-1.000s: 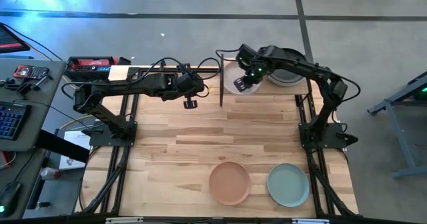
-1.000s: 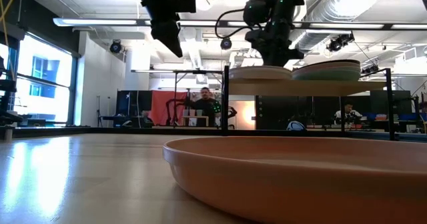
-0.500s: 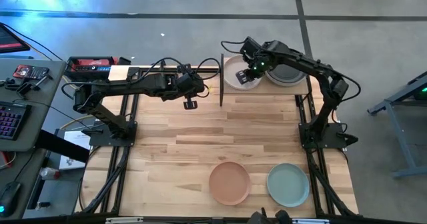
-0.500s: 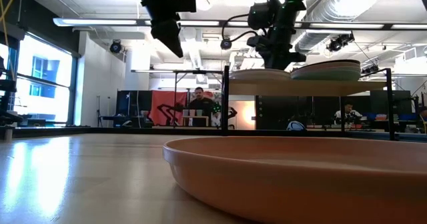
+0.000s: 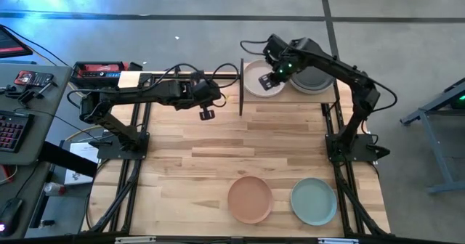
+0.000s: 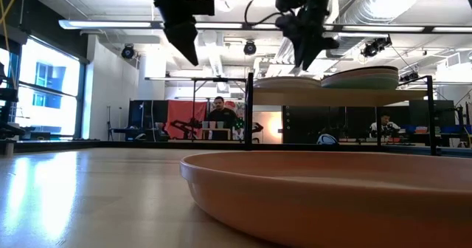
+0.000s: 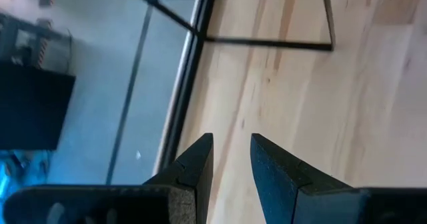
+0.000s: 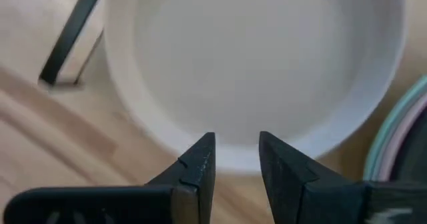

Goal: Place and stack plates onto a shelf
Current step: Stack the blue plate on top of the gray plate on the shelf

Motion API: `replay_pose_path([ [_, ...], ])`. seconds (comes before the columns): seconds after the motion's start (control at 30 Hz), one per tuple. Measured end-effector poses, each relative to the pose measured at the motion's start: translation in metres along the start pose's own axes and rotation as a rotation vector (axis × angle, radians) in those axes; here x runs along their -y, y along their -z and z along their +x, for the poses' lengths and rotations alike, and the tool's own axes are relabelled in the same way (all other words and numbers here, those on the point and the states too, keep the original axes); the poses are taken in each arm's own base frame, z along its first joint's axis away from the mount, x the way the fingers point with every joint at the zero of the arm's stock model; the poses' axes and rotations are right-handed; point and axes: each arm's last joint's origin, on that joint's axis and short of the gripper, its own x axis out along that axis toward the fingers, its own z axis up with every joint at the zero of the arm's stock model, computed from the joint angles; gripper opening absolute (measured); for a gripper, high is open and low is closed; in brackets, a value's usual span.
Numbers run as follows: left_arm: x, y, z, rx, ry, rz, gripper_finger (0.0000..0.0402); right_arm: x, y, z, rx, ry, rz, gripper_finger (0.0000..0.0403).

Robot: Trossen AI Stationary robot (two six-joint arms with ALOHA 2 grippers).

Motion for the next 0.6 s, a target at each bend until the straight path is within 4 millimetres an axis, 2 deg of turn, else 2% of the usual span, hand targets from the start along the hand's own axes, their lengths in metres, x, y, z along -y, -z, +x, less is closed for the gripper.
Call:
replay_pose_path([
  [0.2,0.002,0.010,0.000,-0.092,0.014,-0.106,0.0090,-0.029,0.023,-0.004,-0.097,0.009,-0.074,0.0094],
  [0.33,0.003,0.016,-0.001,-0.154,0.020,-0.126,0.0090,-0.057,0.044,-0.005,-0.140,0.008,-0.104,0.0094],
  [0.6,0.004,0.023,-0.003,-0.220,0.027,-0.118,0.0090,-0.113,0.094,-0.010,-0.172,0.004,-0.044,0.0094],
])
